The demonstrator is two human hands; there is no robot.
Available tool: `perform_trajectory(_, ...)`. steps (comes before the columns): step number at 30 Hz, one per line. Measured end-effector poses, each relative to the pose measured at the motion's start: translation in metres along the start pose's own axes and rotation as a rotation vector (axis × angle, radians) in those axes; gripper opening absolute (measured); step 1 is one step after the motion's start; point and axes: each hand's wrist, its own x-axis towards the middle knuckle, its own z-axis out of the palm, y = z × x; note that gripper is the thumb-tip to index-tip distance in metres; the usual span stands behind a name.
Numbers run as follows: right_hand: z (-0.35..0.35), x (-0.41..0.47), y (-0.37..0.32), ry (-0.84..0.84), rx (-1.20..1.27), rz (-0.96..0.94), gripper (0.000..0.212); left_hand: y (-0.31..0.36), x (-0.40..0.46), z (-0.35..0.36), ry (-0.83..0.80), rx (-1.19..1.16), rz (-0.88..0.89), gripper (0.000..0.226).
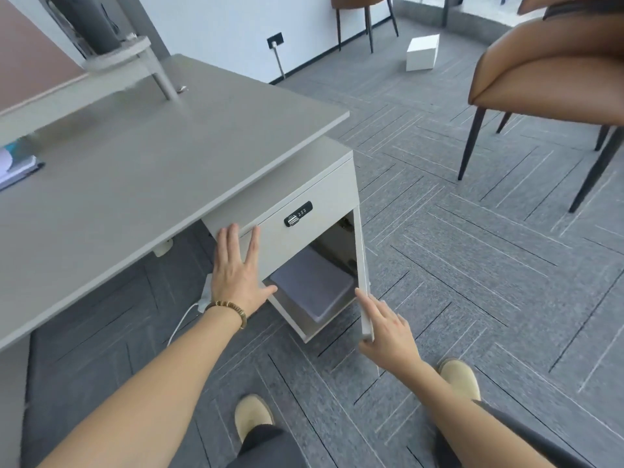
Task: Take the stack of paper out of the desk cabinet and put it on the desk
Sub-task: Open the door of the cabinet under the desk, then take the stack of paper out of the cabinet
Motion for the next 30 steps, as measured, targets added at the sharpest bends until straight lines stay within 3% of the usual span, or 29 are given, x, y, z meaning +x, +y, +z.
perform_trajectory(4, -0.035, -0.003, 0.026, -0.065, -0.154, -0.009, 0.095, 0.002, 0.001, -0.004, -0.001, -0.028, -0.014, 0.139)
perform_trajectory(9, -0.067, 0.004, 0.039, 0.024, -0.376, -0.075, 0.07, 0.006, 0.0, -0.005, -0.002, -0.045, -0.034, 0.138)
perform_trajectory(14, -0.08, 0.011, 0.045, 0.08, -0.466, 0.004, 0.084, 0.006, 0.001, -0.002, 0.013, -0.07, -0.031, 0.139)
perform_trajectory(18, -0.093, 0.023, 0.05, 0.142, -0.358, 0.108, 0.089, 0.004, 0.001, 0.002, 0.026, -0.083, -0.021, 0.141)
perform_trajectory(23, -0.098, 0.052, 0.057, 0.073, -0.425, 0.22, 0.111, 0.003, 0.002, 0.012, 0.049, -0.112, -0.008, 0.141)
perform_trajectory(30, -0.086, 0.088, 0.056, 0.055, -0.53, 0.295, 0.112, 0.004, 0.007, 0.025, 0.149, -0.211, -0.032, 0.117)
